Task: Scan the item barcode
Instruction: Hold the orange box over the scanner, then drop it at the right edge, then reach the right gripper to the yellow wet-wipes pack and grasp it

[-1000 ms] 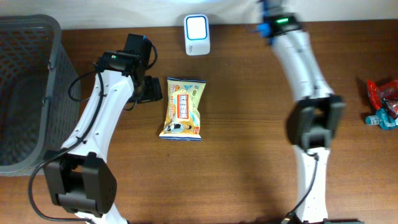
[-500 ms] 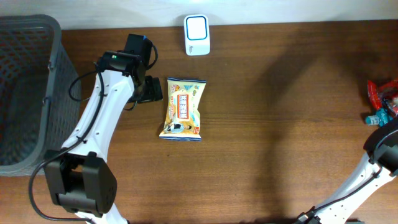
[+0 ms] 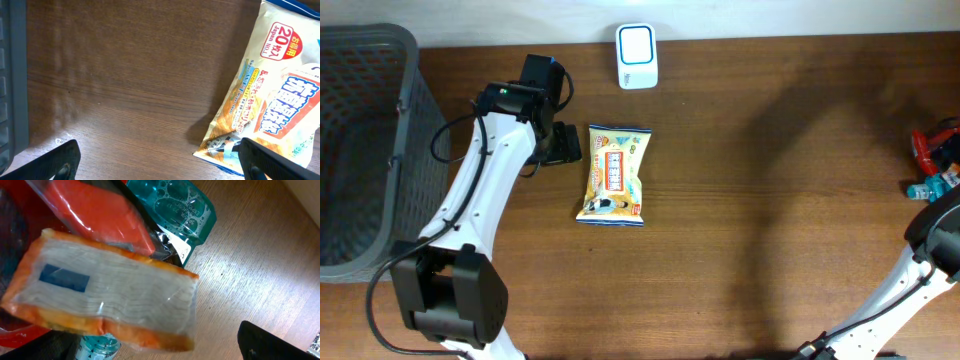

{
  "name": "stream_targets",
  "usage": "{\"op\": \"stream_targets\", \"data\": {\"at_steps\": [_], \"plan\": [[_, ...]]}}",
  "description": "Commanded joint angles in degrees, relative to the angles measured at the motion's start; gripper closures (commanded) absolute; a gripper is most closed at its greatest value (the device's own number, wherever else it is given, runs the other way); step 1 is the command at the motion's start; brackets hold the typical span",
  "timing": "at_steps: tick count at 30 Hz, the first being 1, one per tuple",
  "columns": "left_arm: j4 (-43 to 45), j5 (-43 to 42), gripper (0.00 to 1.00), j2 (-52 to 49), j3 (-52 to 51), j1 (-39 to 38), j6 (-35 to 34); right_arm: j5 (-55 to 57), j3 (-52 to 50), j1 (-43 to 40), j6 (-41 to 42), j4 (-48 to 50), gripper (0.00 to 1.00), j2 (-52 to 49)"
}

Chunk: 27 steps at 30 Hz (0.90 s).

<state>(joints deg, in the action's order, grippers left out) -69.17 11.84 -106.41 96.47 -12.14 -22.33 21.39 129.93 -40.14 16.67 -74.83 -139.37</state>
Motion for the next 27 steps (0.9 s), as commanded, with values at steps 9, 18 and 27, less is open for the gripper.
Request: {"op": "stream_targets", "data": {"at_steps": [9, 18, 27], "plan": [[-0.04, -0.22, 0.01, -0.02, 0.15, 0.17, 0.07, -43.93, 0.22, 18.29, 0.11, -2.71, 0.01, 12.85], [-0.04, -0.24, 0.01, -0.02, 0.15, 0.17, 0.07, -43.76, -22.49, 59.49, -1.64, 19.06, 0.64, 12.31], [-0.04, -0.22, 0.01, -0.02, 0.15, 0.17, 0.07, -47.91, -22.69, 66.77, 9.46, 40.44, 0.96, 7.30]]}}
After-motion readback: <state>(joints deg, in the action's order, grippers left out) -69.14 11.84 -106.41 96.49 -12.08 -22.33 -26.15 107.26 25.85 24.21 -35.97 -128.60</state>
